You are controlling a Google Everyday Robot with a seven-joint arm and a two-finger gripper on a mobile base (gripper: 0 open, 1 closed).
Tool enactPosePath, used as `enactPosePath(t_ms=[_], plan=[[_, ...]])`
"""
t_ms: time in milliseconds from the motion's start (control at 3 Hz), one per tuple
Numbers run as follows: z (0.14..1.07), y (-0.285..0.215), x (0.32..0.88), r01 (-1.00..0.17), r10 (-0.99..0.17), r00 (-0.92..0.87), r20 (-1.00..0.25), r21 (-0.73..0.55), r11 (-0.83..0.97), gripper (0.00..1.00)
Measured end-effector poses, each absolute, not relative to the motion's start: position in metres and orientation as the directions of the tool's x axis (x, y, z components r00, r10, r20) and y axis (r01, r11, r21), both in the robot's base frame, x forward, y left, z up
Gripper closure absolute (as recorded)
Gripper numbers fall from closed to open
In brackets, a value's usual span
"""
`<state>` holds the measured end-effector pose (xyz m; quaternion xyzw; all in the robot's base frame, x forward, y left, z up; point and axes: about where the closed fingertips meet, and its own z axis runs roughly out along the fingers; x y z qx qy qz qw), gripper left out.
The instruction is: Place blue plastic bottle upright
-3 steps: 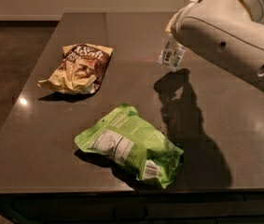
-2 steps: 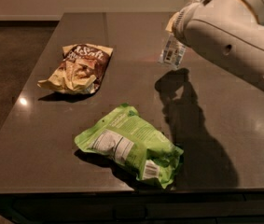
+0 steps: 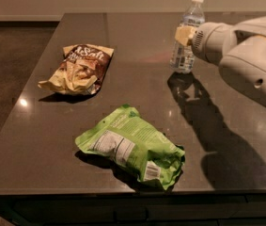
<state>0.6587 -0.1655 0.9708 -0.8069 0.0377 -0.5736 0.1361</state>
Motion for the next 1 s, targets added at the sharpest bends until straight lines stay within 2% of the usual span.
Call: enactPosePath(t_ms=[333, 1000], plan=[[0.97, -0.164, 0.662, 0.21, -0.143, 0.255, 0.956, -0.2, -0.957, 1.0], [0.996, -0.14, 0.662, 0.439, -0.093, -0.002, 0.996, -0.083, -0.894, 1.0]])
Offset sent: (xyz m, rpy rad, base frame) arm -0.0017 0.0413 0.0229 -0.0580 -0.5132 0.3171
